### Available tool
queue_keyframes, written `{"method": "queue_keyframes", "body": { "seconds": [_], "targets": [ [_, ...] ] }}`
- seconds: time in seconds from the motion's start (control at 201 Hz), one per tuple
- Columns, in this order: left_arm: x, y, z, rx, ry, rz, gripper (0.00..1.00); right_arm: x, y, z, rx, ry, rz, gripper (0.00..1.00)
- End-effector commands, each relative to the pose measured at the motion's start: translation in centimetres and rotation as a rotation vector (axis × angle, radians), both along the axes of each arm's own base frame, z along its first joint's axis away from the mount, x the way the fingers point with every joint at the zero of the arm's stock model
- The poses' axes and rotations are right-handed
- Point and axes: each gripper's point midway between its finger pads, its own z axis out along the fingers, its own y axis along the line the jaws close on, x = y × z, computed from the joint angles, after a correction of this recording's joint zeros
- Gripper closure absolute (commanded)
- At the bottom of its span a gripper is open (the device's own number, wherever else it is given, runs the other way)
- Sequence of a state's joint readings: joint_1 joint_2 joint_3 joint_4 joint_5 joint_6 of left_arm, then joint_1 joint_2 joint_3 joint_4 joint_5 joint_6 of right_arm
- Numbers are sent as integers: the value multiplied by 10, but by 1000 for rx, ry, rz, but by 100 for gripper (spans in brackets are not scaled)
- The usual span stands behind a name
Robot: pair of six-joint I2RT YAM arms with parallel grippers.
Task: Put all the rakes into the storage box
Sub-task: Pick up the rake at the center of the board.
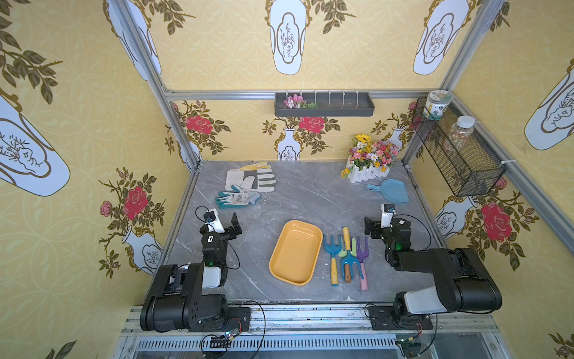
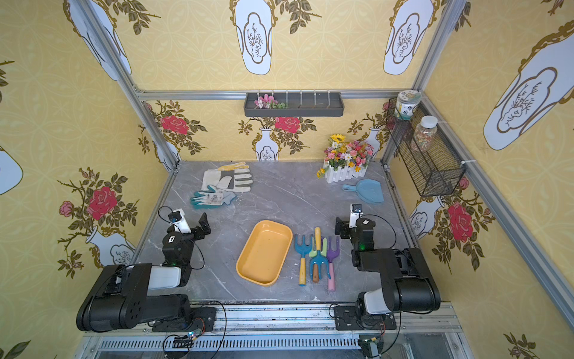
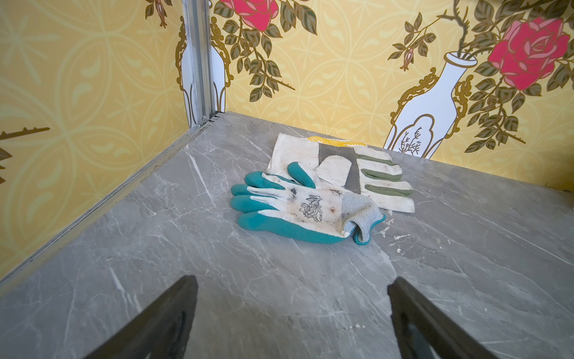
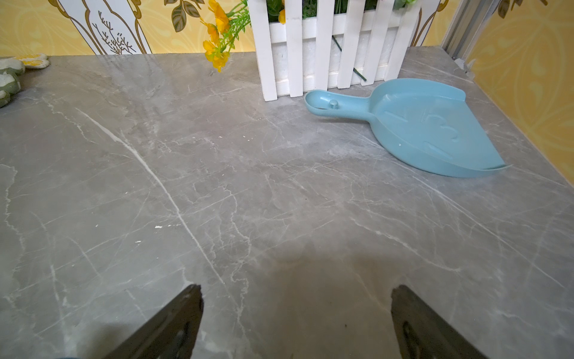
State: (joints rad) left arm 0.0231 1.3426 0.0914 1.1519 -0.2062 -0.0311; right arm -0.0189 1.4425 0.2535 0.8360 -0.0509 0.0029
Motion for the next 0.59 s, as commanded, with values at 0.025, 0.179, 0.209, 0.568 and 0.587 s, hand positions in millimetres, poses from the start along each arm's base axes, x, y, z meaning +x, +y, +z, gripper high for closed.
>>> {"method": "queue_keyframes", "body": {
  "seconds": [0.025,0.179,0.209,0.568,0.587],
  "targets": [
    [0,1,5,1,-21,3,0,4,1,9,4,-39,1,3],
    [0,1,5,1,-21,4,0,4,1,10,3,-42,0,3],
    [0,0,4,2,-21,1,0,4,0,9,3,-41,-1,3],
    [0,0,5,6,-22,0,0,5,0,10,7,-40,-1,3],
    [1,0,4,5,-20,-1,0,5,1,10,7,-39,0,3]
  ]
}}
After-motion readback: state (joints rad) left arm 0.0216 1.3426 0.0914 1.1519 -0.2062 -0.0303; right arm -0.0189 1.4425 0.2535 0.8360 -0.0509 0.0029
